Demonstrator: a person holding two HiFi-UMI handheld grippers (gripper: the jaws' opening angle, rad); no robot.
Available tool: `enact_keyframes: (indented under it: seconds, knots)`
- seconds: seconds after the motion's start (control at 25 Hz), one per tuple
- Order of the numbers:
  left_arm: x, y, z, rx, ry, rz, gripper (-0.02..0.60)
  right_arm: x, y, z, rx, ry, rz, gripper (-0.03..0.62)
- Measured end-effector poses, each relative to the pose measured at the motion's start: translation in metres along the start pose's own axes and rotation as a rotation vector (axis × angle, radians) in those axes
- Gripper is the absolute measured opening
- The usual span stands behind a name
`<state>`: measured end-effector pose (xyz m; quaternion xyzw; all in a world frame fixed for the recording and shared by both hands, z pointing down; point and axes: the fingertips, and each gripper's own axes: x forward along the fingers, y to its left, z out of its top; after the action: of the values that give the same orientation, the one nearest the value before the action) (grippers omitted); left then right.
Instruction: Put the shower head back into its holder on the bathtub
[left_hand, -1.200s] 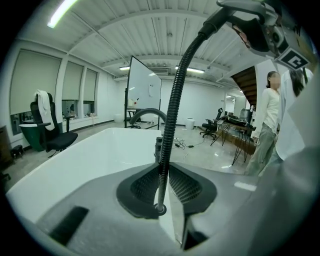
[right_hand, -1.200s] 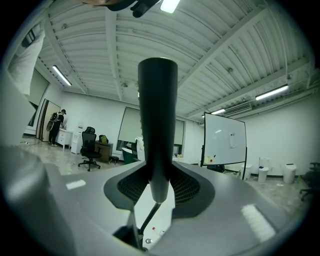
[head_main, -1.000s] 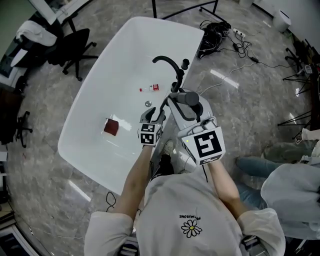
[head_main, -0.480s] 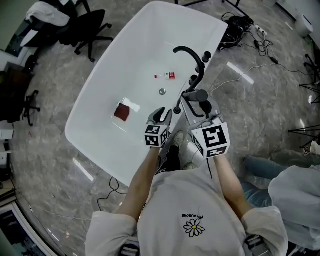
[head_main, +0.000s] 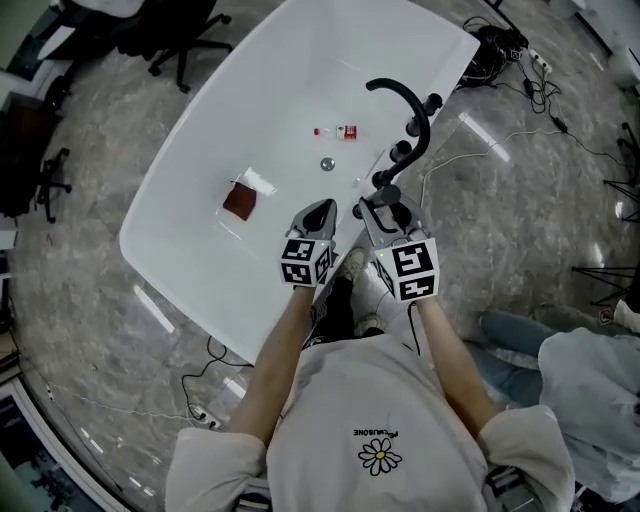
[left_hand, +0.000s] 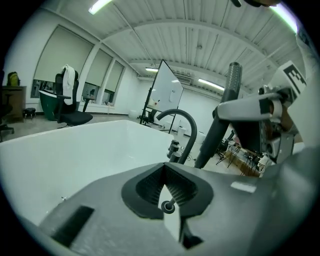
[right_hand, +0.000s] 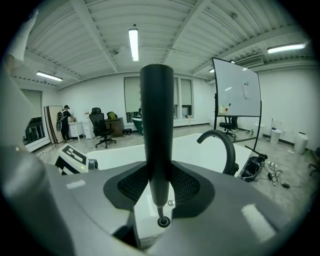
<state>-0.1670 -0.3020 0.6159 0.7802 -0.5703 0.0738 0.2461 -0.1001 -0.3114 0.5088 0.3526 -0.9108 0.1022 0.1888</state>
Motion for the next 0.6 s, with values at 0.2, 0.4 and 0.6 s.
enact_keyframes:
  seconds: [0.2,0.4,0.6]
  knots:
    - [0.011,0.007,-0.002,-0.032,-0.019,-0.023,0.0,0.034,-0.009,-0.042,0.035,0.086,0.0,0.138]
    - [0.032,0.022,-0.014,-0.039,0.001,-0.034,0.0,0.072,-0.017,-0.079,0.058,0.171,0.006,0.137]
    - [0.041,0.045,-0.032,-0.113,0.04,0.004,0.001,0.09,-0.015,-0.118,0.08,0.263,0.016,0.138]
